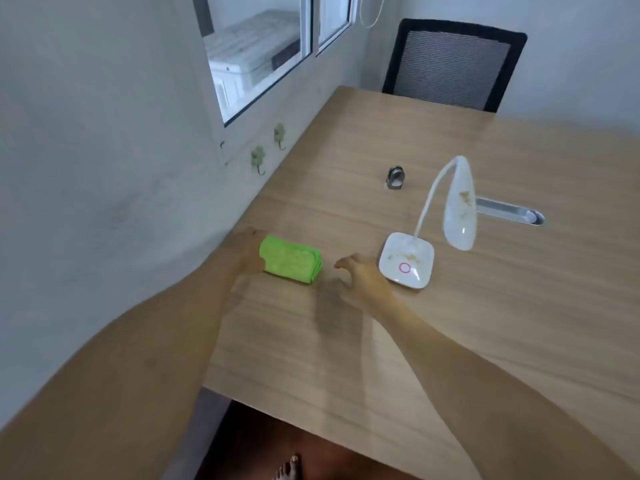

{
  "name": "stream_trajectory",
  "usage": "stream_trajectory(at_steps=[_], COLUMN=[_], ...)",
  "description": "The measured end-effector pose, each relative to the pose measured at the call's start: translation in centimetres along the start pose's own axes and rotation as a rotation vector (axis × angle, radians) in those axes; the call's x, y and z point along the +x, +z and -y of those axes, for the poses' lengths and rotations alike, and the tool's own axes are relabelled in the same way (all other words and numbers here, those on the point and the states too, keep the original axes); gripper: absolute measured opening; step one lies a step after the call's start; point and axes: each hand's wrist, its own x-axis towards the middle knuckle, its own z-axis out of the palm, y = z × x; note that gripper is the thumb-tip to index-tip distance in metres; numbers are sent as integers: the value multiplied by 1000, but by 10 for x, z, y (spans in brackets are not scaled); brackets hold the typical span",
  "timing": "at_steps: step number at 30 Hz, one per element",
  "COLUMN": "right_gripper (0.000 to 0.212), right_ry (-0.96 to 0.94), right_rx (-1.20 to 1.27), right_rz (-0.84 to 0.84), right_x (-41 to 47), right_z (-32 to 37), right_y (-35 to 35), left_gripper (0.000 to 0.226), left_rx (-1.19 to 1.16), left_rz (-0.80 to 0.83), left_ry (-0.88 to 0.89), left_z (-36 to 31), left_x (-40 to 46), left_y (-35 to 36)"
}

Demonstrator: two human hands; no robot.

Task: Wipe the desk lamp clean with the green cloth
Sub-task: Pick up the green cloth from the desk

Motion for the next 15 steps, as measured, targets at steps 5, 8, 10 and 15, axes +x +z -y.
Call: stream_trajectory(at_steps=[5, 8, 10, 15], right_gripper=[45, 51, 48, 32], right_ry=[-153, -120, -111, -90], right_rx=[-92, -136, -154, -204], right_rz=[138, 178, 161, 70], right_x=[15, 19, 20, 26], right_z=[13, 8, 8, 14], right_y=[32, 42, 48, 53], left_gripper=[63, 59, 59, 42], left_rx=[-126, -160, -99, 40], left_rz=[8, -27, -55, -250], left_ry=[55, 45, 80, 163], left_z=[17, 25, 26, 22], left_x=[0, 0, 0, -3], left_y=[15, 27, 33, 40])
